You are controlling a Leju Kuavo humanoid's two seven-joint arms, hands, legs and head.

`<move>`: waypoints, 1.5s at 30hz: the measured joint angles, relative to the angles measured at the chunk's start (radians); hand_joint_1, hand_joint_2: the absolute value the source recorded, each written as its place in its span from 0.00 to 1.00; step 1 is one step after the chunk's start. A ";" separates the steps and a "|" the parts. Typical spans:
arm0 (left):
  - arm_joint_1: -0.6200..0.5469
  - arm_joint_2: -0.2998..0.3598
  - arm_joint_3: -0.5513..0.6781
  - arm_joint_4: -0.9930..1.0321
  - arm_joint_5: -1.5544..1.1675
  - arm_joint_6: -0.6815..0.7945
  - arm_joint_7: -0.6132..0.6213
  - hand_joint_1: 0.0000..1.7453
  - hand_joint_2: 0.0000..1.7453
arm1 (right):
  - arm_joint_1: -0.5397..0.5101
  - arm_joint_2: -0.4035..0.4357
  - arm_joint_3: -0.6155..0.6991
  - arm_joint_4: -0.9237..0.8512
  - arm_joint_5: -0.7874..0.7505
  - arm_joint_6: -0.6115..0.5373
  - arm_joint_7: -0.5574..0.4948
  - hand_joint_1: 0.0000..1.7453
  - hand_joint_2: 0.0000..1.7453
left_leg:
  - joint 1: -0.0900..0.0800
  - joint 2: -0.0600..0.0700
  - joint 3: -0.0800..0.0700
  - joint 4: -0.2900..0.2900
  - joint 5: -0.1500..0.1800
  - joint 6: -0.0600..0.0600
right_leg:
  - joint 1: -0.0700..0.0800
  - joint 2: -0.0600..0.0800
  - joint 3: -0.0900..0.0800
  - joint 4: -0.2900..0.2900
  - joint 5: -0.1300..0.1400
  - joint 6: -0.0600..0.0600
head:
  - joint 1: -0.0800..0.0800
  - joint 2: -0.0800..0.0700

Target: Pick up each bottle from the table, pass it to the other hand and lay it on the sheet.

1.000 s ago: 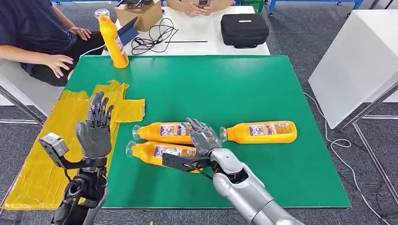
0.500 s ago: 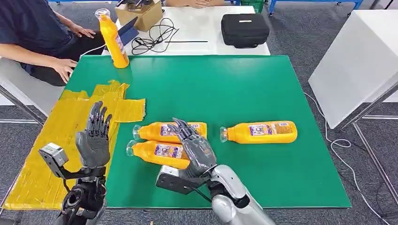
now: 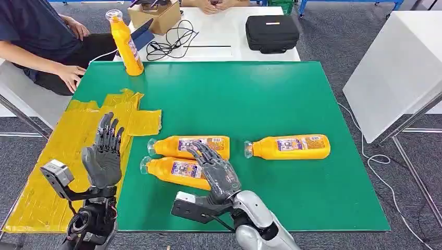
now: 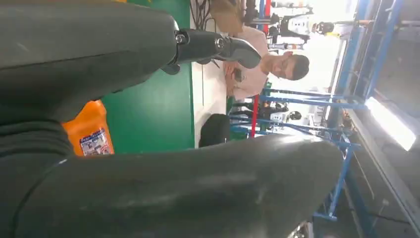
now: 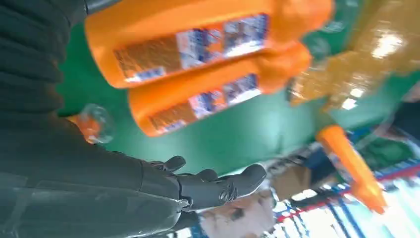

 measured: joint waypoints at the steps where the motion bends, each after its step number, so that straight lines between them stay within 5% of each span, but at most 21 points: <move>1: 0.000 0.000 0.000 -0.005 -0.001 -0.002 0.006 0.00 0.00 | 0.000 0.001 0.000 0.013 0.010 0.006 0.016 0.00 1.00 | 0.000 0.000 0.000 0.000 0.000 0.000 | 0.000 0.000 0.000 0.000 0.000 0.000 | 0.000 0.000; 20: -0.005 -0.010 0.000 -0.016 -0.011 -0.009 0.019 0.00 0.00 | -0.011 0.015 -0.012 0.210 0.086 0.055 0.061 0.00 1.00 | 0.000 0.000 0.000 0.000 0.000 0.000 | 0.000 0.000 0.000 0.000 0.000 0.000 | 0.000 0.000; 45: -0.025 -0.010 -0.003 -0.013 0.006 0.001 0.017 0.00 0.00 | -0.182 0.110 -0.034 0.481 0.116 0.044 0.071 0.00 1.00 | 0.001 0.000 0.001 0.000 0.001 0.000 | 0.001 0.000 0.001 0.000 0.000 0.000 | 0.000 0.000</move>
